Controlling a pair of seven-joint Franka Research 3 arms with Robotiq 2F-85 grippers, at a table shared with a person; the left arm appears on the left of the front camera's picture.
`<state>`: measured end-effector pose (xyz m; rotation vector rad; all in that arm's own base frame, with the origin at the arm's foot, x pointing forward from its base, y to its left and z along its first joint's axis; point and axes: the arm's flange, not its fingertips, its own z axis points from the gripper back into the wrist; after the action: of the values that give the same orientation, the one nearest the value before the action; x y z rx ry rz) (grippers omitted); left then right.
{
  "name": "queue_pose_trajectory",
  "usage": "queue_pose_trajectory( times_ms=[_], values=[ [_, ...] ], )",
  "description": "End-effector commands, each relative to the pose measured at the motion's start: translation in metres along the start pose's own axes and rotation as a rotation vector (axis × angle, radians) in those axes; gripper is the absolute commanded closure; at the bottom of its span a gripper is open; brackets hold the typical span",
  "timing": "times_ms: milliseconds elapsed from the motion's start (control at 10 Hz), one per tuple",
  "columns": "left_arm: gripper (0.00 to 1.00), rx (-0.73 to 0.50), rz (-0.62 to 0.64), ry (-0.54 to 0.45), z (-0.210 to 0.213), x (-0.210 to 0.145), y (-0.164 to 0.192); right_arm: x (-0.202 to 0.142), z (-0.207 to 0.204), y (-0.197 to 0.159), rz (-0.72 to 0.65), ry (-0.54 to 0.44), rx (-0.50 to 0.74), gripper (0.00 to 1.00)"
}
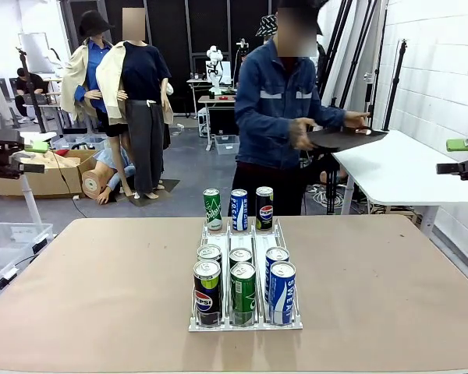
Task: Retrieve and hand over the desired beverage to the person.
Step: Pick up a can of the same type that the person held from the Automatic Can Dispenser.
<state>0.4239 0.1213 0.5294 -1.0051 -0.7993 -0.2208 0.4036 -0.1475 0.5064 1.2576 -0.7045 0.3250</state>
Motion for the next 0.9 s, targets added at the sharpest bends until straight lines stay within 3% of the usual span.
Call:
queue_pose_trajectory(
  times_ms=[0,800],
  values=[
    [0.0,-0.01,0.017,-0.007,0.0011,0.0004,-0.0008,-0.0003,-0.0009,0.0006,0.0,0.0,0.016,0.0],
    [0.0,-0.01,0.017,-0.007,0.0011,0.0004,-0.0008,-0.0003,-0.0009,0.0006,0.0,0.0,0.016,0.0]
  ],
)
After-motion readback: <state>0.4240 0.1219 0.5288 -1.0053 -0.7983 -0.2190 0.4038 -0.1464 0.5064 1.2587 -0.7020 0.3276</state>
